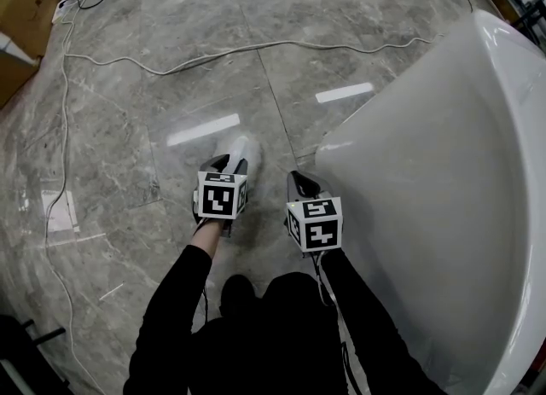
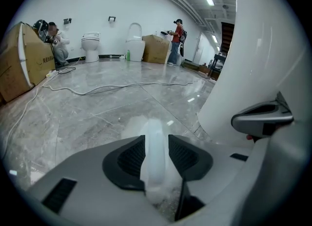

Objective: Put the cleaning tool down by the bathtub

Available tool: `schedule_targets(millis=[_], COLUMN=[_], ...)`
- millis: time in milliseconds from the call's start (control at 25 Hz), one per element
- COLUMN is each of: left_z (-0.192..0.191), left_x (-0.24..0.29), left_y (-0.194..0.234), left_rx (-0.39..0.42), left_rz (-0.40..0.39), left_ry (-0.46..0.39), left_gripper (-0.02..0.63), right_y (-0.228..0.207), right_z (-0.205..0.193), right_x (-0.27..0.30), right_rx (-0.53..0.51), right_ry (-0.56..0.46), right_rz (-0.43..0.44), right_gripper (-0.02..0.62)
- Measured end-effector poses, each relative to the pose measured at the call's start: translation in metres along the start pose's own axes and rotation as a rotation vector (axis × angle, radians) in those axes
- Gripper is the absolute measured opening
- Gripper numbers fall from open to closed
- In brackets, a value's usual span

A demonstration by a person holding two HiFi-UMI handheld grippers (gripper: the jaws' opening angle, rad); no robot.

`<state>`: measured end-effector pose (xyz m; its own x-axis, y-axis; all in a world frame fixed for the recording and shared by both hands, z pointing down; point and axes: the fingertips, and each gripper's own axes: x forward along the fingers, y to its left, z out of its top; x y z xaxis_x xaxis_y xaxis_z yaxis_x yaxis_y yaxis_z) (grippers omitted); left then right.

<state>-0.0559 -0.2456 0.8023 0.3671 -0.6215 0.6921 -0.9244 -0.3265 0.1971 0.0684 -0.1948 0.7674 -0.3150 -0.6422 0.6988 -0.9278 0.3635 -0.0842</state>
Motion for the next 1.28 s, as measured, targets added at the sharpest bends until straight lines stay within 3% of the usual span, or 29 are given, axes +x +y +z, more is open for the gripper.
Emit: schedule_targets(millis=[320, 600, 1280], left_z=[0.024, 0.033, 0.016], left_x=[-0.046, -0.079, -0.097], left_y=[-0.004, 0.001, 0.01], left_rx=[-0.024, -0.044, -0.123], left_rz=[-0.026, -0.008, 0.03], left_ry=[-0.076, -0.135, -0.143], left_gripper=[0.146, 0.013, 0.009], right_y=[0.004, 0.009, 0.028], right_z=[0.016, 0.028, 0.03], right_x=[-0.01, -0.021, -0.027], right_rx=[-0.007, -0.015, -0.062], right_ry=[-0.022, -0.047, -0.053], right_rz=[0.014, 0.036, 0.066], right_gripper=[-0.001, -0.002, -0.002])
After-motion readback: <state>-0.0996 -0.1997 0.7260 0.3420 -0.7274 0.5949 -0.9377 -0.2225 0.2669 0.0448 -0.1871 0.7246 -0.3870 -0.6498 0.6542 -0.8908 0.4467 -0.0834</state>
